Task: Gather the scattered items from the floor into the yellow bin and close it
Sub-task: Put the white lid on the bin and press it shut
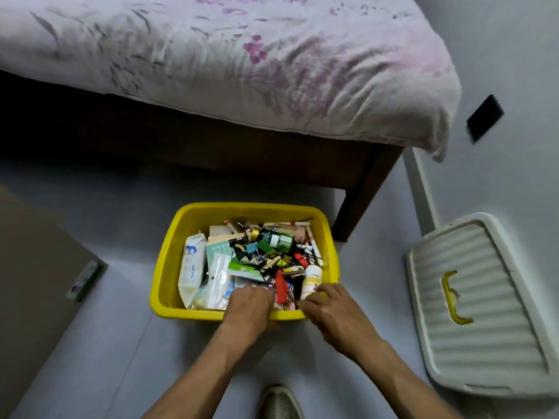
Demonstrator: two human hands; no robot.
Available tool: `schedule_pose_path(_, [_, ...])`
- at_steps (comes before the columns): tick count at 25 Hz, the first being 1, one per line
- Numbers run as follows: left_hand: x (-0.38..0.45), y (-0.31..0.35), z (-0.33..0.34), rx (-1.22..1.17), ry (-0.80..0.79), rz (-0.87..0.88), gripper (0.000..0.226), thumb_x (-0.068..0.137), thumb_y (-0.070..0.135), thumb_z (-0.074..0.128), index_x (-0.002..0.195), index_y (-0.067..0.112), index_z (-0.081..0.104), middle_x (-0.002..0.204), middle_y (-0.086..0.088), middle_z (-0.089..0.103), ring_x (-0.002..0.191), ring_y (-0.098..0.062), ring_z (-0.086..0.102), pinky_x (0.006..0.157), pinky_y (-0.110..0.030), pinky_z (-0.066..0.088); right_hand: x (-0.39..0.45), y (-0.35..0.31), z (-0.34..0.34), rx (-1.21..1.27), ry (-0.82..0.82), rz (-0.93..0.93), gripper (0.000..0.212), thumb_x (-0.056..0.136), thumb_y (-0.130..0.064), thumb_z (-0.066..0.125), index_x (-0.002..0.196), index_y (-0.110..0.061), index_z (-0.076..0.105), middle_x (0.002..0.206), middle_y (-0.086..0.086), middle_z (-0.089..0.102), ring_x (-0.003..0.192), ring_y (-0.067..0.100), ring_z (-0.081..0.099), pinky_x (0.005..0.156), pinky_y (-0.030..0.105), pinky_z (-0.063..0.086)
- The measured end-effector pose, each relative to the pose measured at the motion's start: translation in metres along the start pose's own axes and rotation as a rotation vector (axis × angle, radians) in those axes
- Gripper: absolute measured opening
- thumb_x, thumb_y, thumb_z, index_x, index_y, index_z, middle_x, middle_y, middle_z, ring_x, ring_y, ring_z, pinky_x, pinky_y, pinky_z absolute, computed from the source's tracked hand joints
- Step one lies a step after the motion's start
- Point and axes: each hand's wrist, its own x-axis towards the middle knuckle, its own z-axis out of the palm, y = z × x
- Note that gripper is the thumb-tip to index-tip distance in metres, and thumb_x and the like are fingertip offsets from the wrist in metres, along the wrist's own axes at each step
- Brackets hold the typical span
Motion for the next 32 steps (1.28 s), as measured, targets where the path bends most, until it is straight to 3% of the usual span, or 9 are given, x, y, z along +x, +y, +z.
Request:
schedule_pose_path(3, [0.005, 0.027, -0.013, -0.138, 0.095, 0.009, 0.061, 0.077, 0.070, 0.057, 0.119, 0.025, 0.055, 0.119, -0.005, 0.063, 0.113, -0.028, 0.057, 0.086, -0.037, 0.045, -0.017, 0.004, -0.008, 0.056, 0.209, 0.120, 0.059, 0.082, -0.042, 0.070, 0.136, -0.022, 0.055, 0.138, 0.003, 0.057, 0.129, 0.033, 0.050, 0.104, 0.049, 0.043])
schedule_pose_path(5, [0.007, 0.054, -0.022, -0.122, 0.236, 0.078, 0.061, 0.083, 0.068, 0.047, 0.129, 0.027, 0.047, 0.130, -0.003, 0.053, 0.118, -0.027, 0.048, 0.092, -0.040, 0.041, -0.037, 0.010, -0.024, 0.045, 0.303, 0.323, 0.067, 0.085, -0.045, 0.064, 0.144, -0.022, 0.044, 0.149, 0.006, 0.045, 0.137, 0.034, 0.040, 0.109, 0.052, 0.036])
schedule_pose_path(10, [0.015, 0.119, -0.043, -0.144, 0.457, 0.191, 0.063, 0.091, 0.056, 0.046, 0.145, 0.026, 0.035, 0.148, -0.002, 0.040, 0.129, -0.025, 0.040, 0.099, -0.040, 0.039, -0.132, 0.090, -0.055, -0.002, 0.192, 1.096, 0.075, 0.084, -0.033, 0.058, 0.151, -0.020, 0.027, 0.161, 0.010, 0.017, 0.147, 0.035, 0.015, 0.115, 0.056, 0.012])
schedule_pose_path(12, [0.013, 0.143, -0.042, -0.134, 0.435, 0.222, 0.064, 0.092, 0.055, 0.044, 0.148, 0.026, 0.031, 0.153, -0.003, 0.033, 0.136, -0.024, 0.033, 0.105, -0.040, 0.035, -0.171, 0.117, -0.063, 0.024, 0.102, 1.340, 0.071, 0.085, -0.032, 0.056, 0.148, -0.018, 0.026, 0.159, 0.012, 0.017, 0.143, 0.036, 0.020, 0.112, 0.055, 0.019])
schedule_pose_path(15, [0.012, 0.162, -0.043, -0.130, 0.416, 0.236, 0.065, 0.095, 0.054, 0.042, 0.151, 0.025, 0.027, 0.156, -0.003, 0.028, 0.141, -0.024, 0.027, 0.111, -0.040, 0.030, -0.198, 0.133, -0.063, 0.068, 0.114, 1.477, 0.061, 0.081, -0.031, 0.062, 0.134, -0.016, 0.036, 0.141, 0.012, 0.037, 0.121, 0.036, 0.043, 0.096, 0.048, 0.039])
schedule_pose_path(21, [0.008, 0.158, -0.043, -0.144, 0.407, 0.232, 0.063, 0.094, 0.049, 0.047, 0.150, 0.025, 0.030, 0.155, -0.004, 0.030, 0.140, -0.024, 0.030, 0.108, -0.041, 0.035, -0.199, 0.112, -0.049, 0.343, 0.165, 1.436, 0.033, 0.089, -0.021, 0.057, 0.118, -0.009, 0.049, 0.115, 0.020, 0.061, 0.103, 0.039, 0.058, 0.089, 0.040, 0.049])
schedule_pose_path(24, [0.005, 0.140, -0.049, -0.128, 0.466, 0.190, 0.064, 0.091, 0.044, 0.052, 0.148, 0.023, 0.033, 0.152, -0.006, 0.035, 0.135, -0.027, 0.035, 0.100, -0.042, 0.040, -0.178, 0.090, -0.077, 0.152, 0.316, 1.129, 0.026, 0.088, -0.018, 0.061, 0.113, -0.013, 0.057, 0.099, 0.014, 0.068, 0.086, 0.033, 0.064, 0.073, 0.034, 0.049])
schedule_pose_path(27, [-0.003, 0.124, -0.063, -0.097, 0.533, 0.144, 0.075, 0.087, 0.039, 0.058, 0.152, 0.024, 0.023, 0.153, -0.008, 0.032, 0.138, -0.030, 0.033, 0.104, -0.045, 0.040, -0.166, 0.078, -0.140, 0.014, 0.446, 0.791, 0.016, 0.078, -0.014, 0.064, 0.093, -0.017, 0.064, 0.076, 0.012, 0.067, 0.072, 0.036, 0.062, 0.065, 0.032, 0.035])
schedule_pose_path(32, [-0.031, 0.101, -0.109, -0.244, 0.817, 0.100, 0.088, 0.077, 0.027, 0.071, 0.152, 0.023, 0.024, 0.151, -0.016, 0.032, 0.133, -0.036, 0.036, 0.099, -0.051, 0.041, -0.174, 0.062, -0.246, 0.101, 0.599, 0.473, 0.031, 0.070, -0.021, 0.073, 0.101, -0.026, 0.071, 0.083, 0.001, 0.074, 0.073, 0.025, 0.068, 0.062, 0.030, 0.051])
